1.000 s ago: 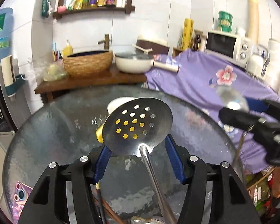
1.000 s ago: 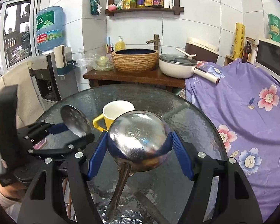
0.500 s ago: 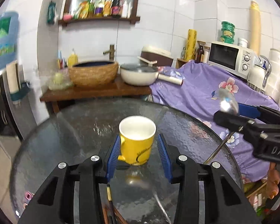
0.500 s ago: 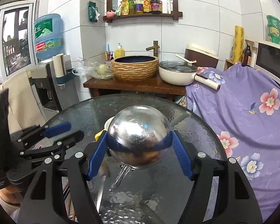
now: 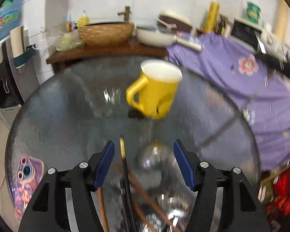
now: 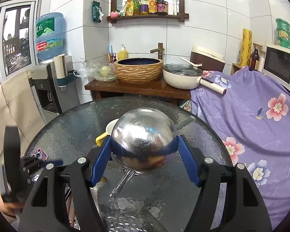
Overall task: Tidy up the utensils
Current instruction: 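Raise the skimmer and ladle above the yellow mug with both grippers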
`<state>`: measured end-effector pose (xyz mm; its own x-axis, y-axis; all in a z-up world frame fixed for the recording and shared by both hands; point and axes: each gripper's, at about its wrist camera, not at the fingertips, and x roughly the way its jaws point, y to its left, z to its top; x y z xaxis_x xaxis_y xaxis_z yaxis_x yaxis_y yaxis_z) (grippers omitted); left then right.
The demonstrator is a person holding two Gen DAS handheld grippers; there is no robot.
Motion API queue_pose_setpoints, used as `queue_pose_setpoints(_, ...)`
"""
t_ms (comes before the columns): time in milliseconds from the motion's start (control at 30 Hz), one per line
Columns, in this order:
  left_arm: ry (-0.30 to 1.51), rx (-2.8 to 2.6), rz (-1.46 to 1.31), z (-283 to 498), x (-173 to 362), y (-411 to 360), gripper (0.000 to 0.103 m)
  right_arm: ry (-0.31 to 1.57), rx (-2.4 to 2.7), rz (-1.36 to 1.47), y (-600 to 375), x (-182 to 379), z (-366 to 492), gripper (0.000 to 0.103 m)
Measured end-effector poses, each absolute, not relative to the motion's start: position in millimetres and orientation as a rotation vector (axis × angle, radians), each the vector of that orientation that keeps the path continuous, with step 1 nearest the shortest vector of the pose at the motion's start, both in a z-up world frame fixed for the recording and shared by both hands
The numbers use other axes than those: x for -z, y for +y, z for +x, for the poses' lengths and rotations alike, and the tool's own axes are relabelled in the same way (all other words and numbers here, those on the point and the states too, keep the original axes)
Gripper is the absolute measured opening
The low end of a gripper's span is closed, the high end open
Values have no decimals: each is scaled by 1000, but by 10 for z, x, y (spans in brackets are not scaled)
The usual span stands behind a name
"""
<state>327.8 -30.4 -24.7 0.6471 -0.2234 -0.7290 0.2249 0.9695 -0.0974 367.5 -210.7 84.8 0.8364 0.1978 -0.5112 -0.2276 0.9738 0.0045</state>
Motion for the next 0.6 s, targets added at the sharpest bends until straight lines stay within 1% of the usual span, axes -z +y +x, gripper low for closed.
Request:
queue_pose_setpoints(33,847,261,14,3253,300,-340,59,531,-225,-65,-2096,-847,3669,69)
queue_pose_setpoints(133,925,287,21,3271,494,-453,47,526,-219,-77,-2082,-843,3657,69)
queue_pose_setpoints(167,945,292,8,3286,540,-471,45,526,-216,-81,-2079,-843,3649,69)
queue_pose_setpoints(233,999,338,-60,3318,621,-496,45,526,-218,-85,-2080,-845,3625,69)
queue_pose_setpoints(300,1013,361,-106,3341,647,-522,45,524,-219,-93,-2079,-848,3600,69)
queue_pose_setpoints(367,1008,334,-89,3375,677,-562,46,524,-217,-102,-2083,-845,3583,69)
queue_pose_setpoints(467,1051,298,-110,3479,822,-586,47,526,-217,-100,-2097,-837,3565,69)
queue_pose_setpoints(533,1051,302,-139,3504,872,-563,45,526,-218,-102,-2102,-838,3561,69)
queue_pose_setpoints(600,1046,281,-131,3539,875,-551,40,526,-216,-105,-2103,-837,3561,69)
